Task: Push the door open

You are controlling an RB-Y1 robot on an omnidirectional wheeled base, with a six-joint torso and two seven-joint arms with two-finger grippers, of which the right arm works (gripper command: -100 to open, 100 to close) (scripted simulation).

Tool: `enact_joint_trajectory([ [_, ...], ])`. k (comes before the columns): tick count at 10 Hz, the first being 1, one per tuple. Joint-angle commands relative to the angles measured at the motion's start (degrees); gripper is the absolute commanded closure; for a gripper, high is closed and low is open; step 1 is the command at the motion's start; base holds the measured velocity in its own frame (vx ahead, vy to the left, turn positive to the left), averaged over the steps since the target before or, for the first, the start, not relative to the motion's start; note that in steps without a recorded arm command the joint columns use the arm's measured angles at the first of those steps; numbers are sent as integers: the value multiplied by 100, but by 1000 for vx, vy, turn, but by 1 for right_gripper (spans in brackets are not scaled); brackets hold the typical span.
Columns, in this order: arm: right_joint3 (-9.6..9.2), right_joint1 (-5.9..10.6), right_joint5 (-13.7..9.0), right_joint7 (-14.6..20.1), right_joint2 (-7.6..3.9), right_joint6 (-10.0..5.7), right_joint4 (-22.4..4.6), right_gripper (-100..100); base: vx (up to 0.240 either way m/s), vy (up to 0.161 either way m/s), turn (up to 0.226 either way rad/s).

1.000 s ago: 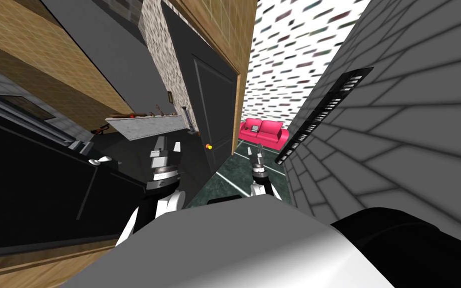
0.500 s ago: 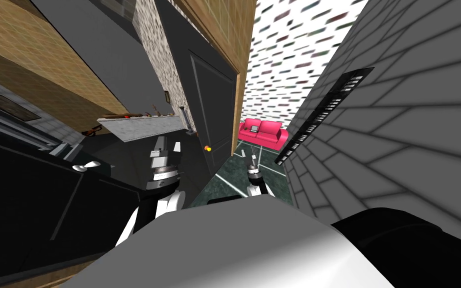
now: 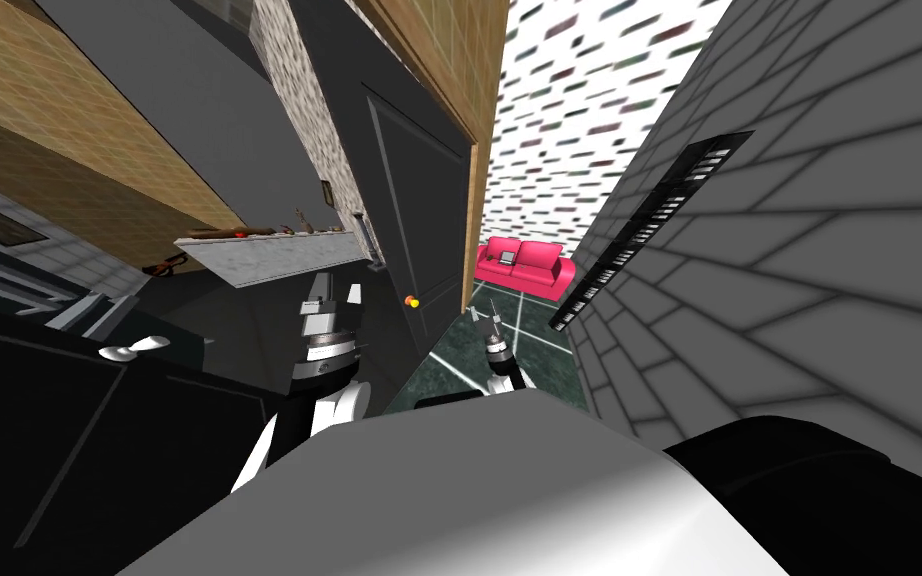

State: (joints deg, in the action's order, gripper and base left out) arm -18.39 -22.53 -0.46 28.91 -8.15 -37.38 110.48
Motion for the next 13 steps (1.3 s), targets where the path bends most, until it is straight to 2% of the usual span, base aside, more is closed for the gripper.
enact_joint_trajectory([
  [1, -212, 103, -10, 259, -36, -3, -183, -100, 106, 15, -47],
  [13, -1716, 629, -176, 2210, -539, -308, -1568, -100, 97, 11, -44],
])
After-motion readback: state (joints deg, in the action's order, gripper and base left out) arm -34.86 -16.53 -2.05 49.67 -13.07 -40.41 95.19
